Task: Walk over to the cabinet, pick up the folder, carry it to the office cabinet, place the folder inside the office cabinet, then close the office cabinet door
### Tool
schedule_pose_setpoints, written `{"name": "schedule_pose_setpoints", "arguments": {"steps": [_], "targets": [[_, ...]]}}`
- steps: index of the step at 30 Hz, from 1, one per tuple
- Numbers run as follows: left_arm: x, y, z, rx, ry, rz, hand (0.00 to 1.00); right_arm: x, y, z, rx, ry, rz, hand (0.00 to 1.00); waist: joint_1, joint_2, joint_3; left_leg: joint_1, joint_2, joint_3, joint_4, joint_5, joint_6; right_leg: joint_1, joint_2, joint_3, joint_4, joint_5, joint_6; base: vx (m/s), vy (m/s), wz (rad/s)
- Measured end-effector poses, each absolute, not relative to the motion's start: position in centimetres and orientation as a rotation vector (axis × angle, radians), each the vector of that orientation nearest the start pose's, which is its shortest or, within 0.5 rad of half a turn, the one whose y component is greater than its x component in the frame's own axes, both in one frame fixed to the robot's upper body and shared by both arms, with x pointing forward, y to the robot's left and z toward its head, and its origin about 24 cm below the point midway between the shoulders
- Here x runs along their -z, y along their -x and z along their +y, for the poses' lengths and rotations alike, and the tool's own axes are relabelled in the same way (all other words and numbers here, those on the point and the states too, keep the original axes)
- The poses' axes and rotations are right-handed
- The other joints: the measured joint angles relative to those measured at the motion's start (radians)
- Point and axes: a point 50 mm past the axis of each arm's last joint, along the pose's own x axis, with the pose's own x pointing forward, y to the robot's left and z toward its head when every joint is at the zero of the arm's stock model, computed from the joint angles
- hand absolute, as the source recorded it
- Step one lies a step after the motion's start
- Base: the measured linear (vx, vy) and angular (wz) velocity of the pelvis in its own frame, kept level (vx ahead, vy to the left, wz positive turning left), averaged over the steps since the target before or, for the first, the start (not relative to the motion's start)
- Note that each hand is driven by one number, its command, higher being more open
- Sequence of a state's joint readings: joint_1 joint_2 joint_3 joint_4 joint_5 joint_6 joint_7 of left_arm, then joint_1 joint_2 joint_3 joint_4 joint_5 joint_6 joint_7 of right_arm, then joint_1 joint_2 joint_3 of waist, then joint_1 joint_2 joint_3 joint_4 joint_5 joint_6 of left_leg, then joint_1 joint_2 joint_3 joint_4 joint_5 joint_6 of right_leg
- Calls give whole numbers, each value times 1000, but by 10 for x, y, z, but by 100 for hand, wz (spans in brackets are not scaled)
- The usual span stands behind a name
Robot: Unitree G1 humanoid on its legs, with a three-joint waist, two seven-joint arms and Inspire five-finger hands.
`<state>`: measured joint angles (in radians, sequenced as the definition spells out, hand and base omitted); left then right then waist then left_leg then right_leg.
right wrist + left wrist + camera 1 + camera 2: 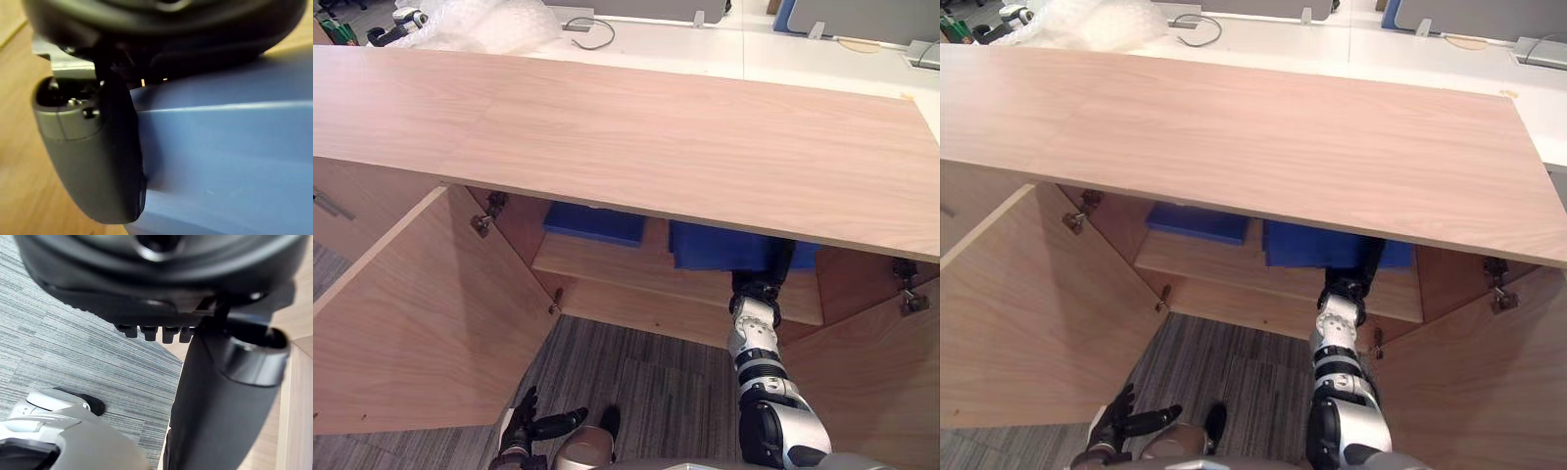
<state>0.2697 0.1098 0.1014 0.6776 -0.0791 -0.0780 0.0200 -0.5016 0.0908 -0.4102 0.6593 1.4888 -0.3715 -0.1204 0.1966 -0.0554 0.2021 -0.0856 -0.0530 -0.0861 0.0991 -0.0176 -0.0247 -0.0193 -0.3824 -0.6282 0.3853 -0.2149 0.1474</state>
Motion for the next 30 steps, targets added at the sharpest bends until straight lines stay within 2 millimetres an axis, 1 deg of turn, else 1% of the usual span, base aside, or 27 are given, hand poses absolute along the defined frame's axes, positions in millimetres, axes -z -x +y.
{"name": "schedule_pose_setpoints", "arguments": {"steps": [2, 3, 4, 5, 6, 7, 8, 9, 10, 12, 13, 14, 15, 16, 17, 18, 19, 22, 23, 25, 26, 28, 30], "targets": [[128, -102, 217, -250, -10, 835, 100, -15, -318, -200, 736, -1700, -186, 0, 4, 7, 10, -46, 11, 3, 51, -20, -3, -25, 6, -11, 9, 0, 0, -39, -48, -2], [128, -104, 216, -251, 0, 827, 100, -21, -322, -206, 749, -1712, -213, 0, 9, 21, 24, -92, 23, 3, 119, -50, -6, -40, 15, -24, 20, 0, -1, -62, -60, -9], [126, -107, 212, -249, 21, 811, 100, -32, -327, -214, 756, -1722, -248, 0, 13, 46, 46, -143, 41, 2, 217, -92, -8, -53, 26, -34, 41, -2, -6, -74, -56, -11], [125, -109, 210, -248, 36, 801, 100, -38, -330, -218, 756, -1725, -262, 0, 15, 61, 57, -170, 51, 1, 264, -115, -9, -61, 33, -38, 55, -6, -13, -107, -54, -10], [123, -114, 204, -247, 66, 772, 100, -51, -337, -228, 747, -1726, -295, 0, 19, 88, 73, -222, 65, -3, 353, -154, -14, -85, 38, -44, 94, -23, -27, -114, -35, -3], [121, -117, 200, -232, 73, 755, 100, -67, -343, -237, 730, -1725, -330, 0, 20, 112, 88, -271, 76, -10, 426, -187, -16, -115, 35, -45, 146, -47, -34, -120, -38, 0], [119, -119, 200, -227, 78, 742, 100, -75, -347, -241, 719, -1725, -346, 0, 20, 121, 95, -296, 80, -13, 462, -202, -16, -133, 31, -44, 175, -59, -36, -125, -47, 3], [116, -123, 199, -223, 85, 716, 100, -92, -353, -247, 696, -1729, -378, 0, 20, 132, 110, -346, 81, -18, 531, -228, -16, -172, 15, -37, 243, -87, -41, -100, -43, 3], [114, -125, 199, -222, 88, 705, 100, -100, -356, -249, 686, -1734, -389, 0, 21, 135, 117, -369, 80, -20, 565, -240, -17, -192, 3, -35, 281, -102, -43, -122, -55, 5], [110, -131, 199, -213, 90, 677, 100, -129, -367, -255, 641, -1741, -426, 0, 20, 147, 149, -444, 66, -31, 679, -285, -13, -254, -48, -31, 417, -160, -48, -133, -44, 12], [109, -132, 198, -208, 94, 669, 100, -135, -369, -257, 635, -1741, -434, 0, 20, 149, 151, -465, 59, -34, 704, -294, -13, -269, -63, -31, 446, -175, -49, -146, -21, 23], [107, -135, 197, -200, 109, 654, 100, -147, -373, -260, 621, -1742, -446, 0, 20, 154, 157, -502, 46, -37, 751, -310, -9, -300, -90, -27, 503, -201, -51, -151, 3, 24], [106, -138, 195, -188, 113, 642, 100, -159, -377, -262, 605, -1740, -453, 0, 22, 163, 164, -540, 36, -42, 800, -325, -11, -329, -112, -22, 559, -222, -50, -121, 18, 24], [104, -140, 194, -184, 113, 634, 100, -163, -378, -263, 600, -1739, -456, 0, 22, 166, 167, -559, 29, -46, 824, -333, -10, -343, -125, -20, 586, -235, -49, -142, 47, 28], [101, -146, 193, -175, 112, 612, 100, -174, -382, -265, 585, -1742, -455, 0, 24, 173, 182, -597, 14, -53, 877, -349, -12, -372, -154, -14, 648, -262, -47, -115, 45, 23], [100, -148, 192, -171, 112, 607, 100, -177, -382, -266, 583, -1742, -455, 0, 28, 175, 185, -612, 11, -54, 893, -354, -12, -385, -160, -11, 666, -270, -49, -127, 56, 19], [98, -152, 191, -163, 113, 596, 100, -182, -384, -266, 578, -1742, -454, 0, 38, 180, 196, -638, 5, -54, 920, -360, -12, -408, -172, -4, 698, -283, -51, -77, 40, 6], [97, -155, 190, -165, 112, 589, 100, -194, -387, -264, 561, -1757, -454, 0, 43, 186, 218, -700, -14, -56, 967, -362, -13, -468, -206, 11, 760, -303, -55, -62, 41, 13], [97, -155, 190, -166, 108, 594, 100, -197, -388, -263, 557, -1761, -451, 0, 43, 189, 224, -709, -15, -56, 974, -362, -13, -478, -210, 13, 769, -304, -57, -52, 52, 4], [101, -152, 190, -160, 86, 630, 100, -205, -390, -261, 560, -1780, -441, 0, 47, 192, 245, -749, -19, -54, 998, -362, -13, -520, -221, 24, 798, -310, -65, -24, 44, 0], [102, -151, 190, -155, 78, 641, 100, -205, -390, -261, 561, -1781, -441, 0, 48, 193, 246, -753, -20, -54, 1000, -362, -13, -524, -222, 25, 801, -311, -65, -5, 34, 5], [113, -141, 190, -144, 62, 726, 100, -207, -390, -261, 578, -1797, -442, 0, 46, 193, 256, -773, -30, -55, 1015, -363, -14, -540, -237, 26, 823, -320, -66, 15, 21, 9], [119, -134, 190, -149, 60, 776, 100, -207, -389, -262, 596, -1813, -447, 0, 46, 193, 264, -774, -37, -55, 1020, -363, -15, -541, -247, 27, 834, -325, -66, 34, 3, 9]]}}
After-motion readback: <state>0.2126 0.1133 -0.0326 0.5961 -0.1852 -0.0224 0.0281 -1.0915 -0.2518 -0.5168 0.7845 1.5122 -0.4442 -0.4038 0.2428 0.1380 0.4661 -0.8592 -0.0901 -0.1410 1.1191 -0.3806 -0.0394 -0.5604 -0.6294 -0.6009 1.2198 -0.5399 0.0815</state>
